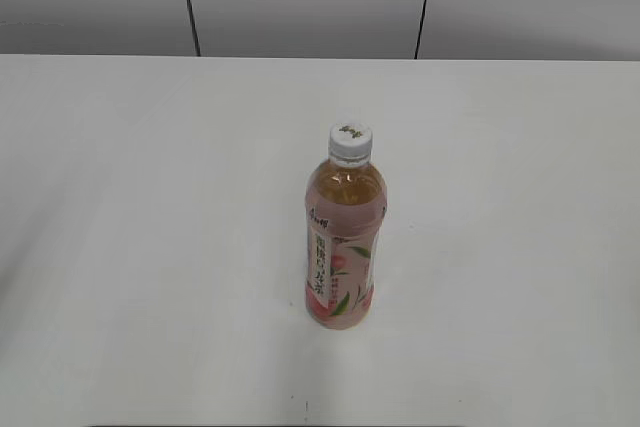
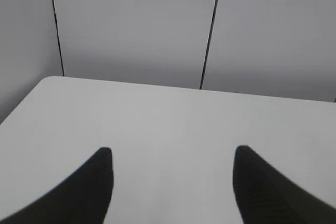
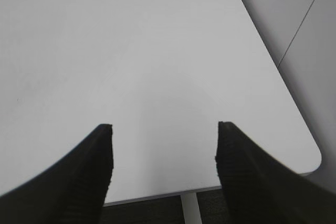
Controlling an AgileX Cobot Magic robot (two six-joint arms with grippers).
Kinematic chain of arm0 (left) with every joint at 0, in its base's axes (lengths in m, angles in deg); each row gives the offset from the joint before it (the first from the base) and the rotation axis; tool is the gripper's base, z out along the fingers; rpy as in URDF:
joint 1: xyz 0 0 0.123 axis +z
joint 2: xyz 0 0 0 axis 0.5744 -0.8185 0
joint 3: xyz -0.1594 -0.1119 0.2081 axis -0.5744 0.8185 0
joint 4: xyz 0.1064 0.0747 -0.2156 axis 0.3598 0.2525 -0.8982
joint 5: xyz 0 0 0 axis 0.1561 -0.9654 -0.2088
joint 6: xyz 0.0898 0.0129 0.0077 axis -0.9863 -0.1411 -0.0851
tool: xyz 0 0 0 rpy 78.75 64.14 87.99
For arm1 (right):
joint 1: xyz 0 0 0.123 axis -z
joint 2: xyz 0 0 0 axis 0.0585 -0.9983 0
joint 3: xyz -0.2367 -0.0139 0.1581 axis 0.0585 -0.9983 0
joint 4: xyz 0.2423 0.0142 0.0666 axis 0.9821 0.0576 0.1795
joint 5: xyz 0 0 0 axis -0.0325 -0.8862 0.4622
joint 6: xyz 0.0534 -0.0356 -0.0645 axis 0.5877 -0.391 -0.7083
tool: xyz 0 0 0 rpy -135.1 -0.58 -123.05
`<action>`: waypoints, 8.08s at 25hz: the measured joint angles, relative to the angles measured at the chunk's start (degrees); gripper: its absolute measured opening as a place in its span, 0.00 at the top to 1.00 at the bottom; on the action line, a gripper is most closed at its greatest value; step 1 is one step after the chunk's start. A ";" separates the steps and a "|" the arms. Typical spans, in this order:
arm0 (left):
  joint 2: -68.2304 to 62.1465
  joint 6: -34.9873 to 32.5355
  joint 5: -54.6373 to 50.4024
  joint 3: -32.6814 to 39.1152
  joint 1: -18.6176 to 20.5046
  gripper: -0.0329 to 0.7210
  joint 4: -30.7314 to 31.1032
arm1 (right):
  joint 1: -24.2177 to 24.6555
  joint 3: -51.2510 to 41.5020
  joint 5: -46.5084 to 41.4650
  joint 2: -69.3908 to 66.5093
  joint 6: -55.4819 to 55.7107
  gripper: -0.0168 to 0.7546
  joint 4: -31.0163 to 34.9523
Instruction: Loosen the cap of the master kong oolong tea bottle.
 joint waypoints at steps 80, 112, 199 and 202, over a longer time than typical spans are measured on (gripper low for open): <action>-82.05 26.84 66.87 -17.91 -27.78 0.18 62.50 | 0.00 0.00 0.00 0.00 0.00 0.37 0.02; -84.46 31.53 57.25 -24.81 -34.60 0.26 54.97 | 0.00 0.00 0.00 0.00 0.00 0.37 0.02; -83.51 25.67 58.75 -22.61 -24.92 0.44 58.12 | -35.72 73.07 -6.48 -102.41 -4.22 0.49 20.07; -83.51 25.67 58.87 -22.61 -24.92 0.44 58.17 | -37.07 75.98 -6.48 -105.88 -2.76 0.49 19.49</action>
